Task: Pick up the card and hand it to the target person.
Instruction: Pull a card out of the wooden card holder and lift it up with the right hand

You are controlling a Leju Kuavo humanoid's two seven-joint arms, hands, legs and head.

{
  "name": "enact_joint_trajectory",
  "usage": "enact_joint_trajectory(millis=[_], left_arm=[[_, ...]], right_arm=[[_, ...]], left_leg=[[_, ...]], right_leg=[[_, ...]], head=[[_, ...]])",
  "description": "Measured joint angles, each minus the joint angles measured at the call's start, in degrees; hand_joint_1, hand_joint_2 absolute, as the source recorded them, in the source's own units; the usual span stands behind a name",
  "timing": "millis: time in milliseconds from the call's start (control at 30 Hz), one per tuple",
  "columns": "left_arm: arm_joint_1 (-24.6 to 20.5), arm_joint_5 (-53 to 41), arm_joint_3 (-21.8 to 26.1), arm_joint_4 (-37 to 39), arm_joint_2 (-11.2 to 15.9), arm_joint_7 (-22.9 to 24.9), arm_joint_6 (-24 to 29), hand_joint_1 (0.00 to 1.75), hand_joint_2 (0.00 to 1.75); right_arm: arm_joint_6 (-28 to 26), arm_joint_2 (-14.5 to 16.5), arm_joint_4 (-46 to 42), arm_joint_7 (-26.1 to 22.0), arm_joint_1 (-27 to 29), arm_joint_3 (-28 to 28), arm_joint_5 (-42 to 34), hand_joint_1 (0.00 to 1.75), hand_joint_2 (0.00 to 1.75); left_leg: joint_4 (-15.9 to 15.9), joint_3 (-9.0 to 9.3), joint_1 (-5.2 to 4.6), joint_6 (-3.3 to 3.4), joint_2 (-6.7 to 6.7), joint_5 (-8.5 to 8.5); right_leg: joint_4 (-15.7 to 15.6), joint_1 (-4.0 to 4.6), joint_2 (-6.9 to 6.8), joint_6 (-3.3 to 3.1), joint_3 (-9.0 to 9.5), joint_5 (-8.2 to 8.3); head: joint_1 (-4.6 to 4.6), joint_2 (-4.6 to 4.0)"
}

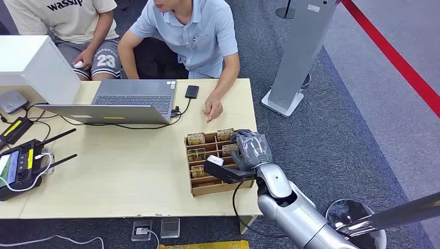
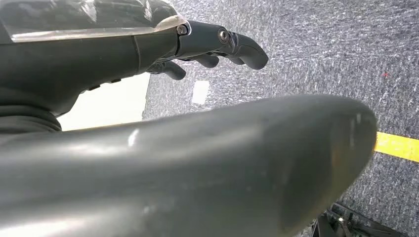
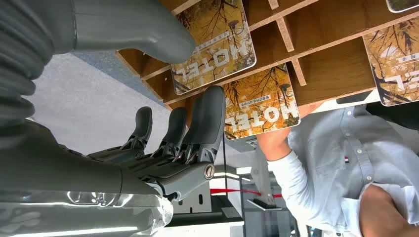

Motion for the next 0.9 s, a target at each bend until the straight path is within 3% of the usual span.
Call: enact_joint_trajectory(millis=[567,900], left_arm=[[0.0,0.0,0.0,0.0,0.0,0.0,0.0,0.0,0.0],[0.0,0.3,0.0,0.0,0.0,-0.3,0.1,0.0,0.0]], right_arm=[[0.0,0.2,1.4,-0.9,-0.1,0.1,-0.2,1.03,1.75],[-2.8,0.9,2.5,-2.4,0.1,0.4,-0.6,1.74,1.75]], left_leg=[[0.0,0.03,0.0,0.0,0.0,0.0],[0.0,0.03,0.0,0.0,0.01,0.0]], right_leg=[[0.0,0.0,0.0,0.0,0.02,0.0],[0.0,0.0,0.02,0.0,0.02,0.0]], head=[[0.02,0.0],[0.01,0.0]])
